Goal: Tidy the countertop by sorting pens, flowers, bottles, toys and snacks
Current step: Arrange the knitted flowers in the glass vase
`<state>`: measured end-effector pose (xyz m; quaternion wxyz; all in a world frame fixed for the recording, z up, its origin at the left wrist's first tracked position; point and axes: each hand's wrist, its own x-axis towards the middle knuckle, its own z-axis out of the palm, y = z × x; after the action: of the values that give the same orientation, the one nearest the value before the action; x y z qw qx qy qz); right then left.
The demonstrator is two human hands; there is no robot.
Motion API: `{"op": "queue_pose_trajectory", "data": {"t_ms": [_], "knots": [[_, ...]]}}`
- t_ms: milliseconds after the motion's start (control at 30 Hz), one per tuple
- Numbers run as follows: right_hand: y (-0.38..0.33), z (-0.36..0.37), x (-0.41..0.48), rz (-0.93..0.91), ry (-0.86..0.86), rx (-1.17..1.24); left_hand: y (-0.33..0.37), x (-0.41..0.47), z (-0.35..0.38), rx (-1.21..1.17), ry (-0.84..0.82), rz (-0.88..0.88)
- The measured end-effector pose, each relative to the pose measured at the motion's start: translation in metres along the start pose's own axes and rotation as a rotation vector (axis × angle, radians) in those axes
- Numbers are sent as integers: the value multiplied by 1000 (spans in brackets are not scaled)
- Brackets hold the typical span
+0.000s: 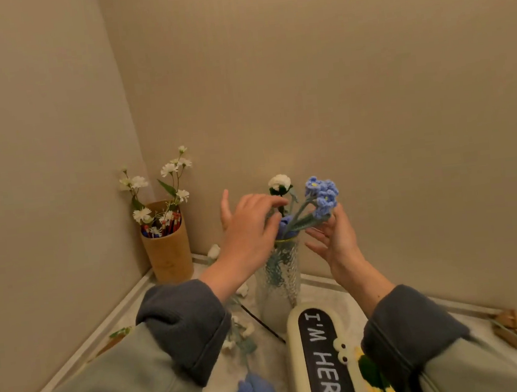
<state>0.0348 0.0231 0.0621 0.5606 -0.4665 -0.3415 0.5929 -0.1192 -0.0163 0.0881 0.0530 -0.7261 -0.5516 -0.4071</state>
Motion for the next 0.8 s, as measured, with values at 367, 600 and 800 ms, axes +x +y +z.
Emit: {"op": "queue_pose_trajectory", "data": {"t_ms": [367, 600, 800], "knots": [[50, 32, -85, 132, 17, 41, -55, -86, -43, -574, -110, -473], [108, 44, -97, 120, -502, -1130, -102, -157, -20, -511, -419, -751], [147, 41, -94, 51, -447, -1565, -116, -189, -1, -439, -544, -771]]}}
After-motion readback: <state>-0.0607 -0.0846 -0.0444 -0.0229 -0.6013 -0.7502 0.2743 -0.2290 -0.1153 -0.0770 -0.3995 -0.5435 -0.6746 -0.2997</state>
